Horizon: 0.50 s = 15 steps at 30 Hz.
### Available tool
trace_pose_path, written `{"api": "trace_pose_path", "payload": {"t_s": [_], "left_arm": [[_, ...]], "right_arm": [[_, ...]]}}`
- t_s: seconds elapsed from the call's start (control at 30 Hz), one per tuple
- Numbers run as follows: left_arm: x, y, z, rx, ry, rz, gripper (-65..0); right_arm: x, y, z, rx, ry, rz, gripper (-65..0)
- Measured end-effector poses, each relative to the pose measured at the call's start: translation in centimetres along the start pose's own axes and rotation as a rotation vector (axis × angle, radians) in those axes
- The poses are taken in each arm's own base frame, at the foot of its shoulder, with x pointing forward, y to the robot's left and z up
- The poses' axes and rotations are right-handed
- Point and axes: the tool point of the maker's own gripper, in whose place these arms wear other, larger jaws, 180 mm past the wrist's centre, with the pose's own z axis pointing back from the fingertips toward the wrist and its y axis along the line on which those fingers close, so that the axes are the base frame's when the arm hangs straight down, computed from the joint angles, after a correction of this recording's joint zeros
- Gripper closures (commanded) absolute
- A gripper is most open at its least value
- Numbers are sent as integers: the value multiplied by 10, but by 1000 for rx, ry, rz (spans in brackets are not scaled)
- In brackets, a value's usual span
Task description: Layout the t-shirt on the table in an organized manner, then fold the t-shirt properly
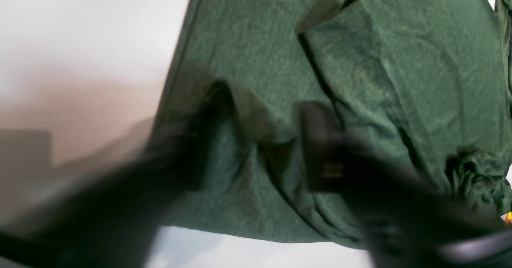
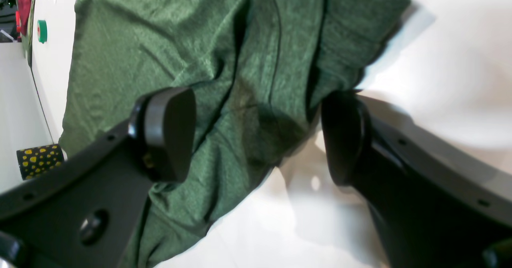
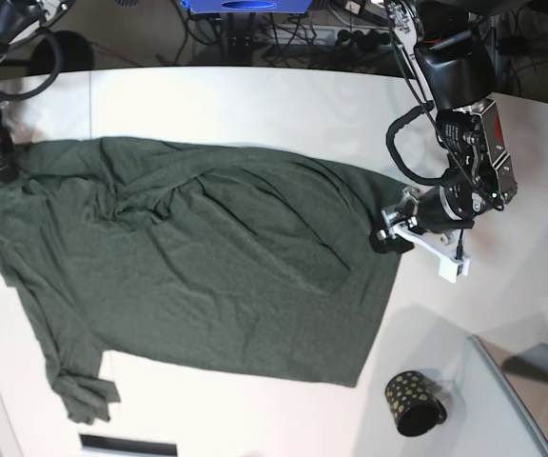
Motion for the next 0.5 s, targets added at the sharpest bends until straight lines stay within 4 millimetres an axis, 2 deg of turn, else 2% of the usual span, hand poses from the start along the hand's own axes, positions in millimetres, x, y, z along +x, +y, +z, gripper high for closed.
{"api": "trace_pose_path", "payload": {"t_s": [0.1,0.23,0.33,0.5], "left_arm": [[3,8,5,11,-27,40,-512],[6,53,47,120,-125,92,-512],[-10,78,77,207,-135,76,-512],[-50,89,98,247,-62,34,-510]], "right_arm": [[0,0,0,0,-3,-2,-459],[2,-7,5,-4,-25,-52,-459],[3,-13,10,-9,-46,-78,-459],[4,-10,8,-8,-41,-69,-459]]}}
